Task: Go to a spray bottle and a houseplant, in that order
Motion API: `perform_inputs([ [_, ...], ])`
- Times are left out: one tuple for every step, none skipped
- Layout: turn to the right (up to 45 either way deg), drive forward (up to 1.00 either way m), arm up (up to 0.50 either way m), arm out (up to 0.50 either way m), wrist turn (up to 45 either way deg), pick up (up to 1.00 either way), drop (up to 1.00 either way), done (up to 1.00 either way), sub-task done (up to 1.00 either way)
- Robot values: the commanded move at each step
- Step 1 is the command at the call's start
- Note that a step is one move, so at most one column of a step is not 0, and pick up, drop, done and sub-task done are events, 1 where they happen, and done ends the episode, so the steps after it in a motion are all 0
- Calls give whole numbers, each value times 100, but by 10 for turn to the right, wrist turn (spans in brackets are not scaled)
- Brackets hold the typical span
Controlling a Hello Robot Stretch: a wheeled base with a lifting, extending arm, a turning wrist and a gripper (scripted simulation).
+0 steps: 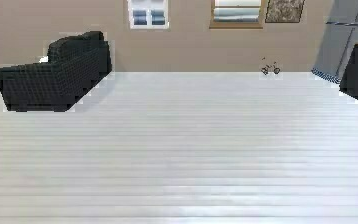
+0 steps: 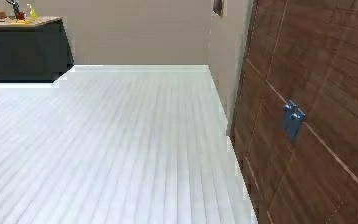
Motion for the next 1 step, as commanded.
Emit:
perform_inputs([
  [450, 0, 0, 0, 0, 0, 0, 0, 0],
])
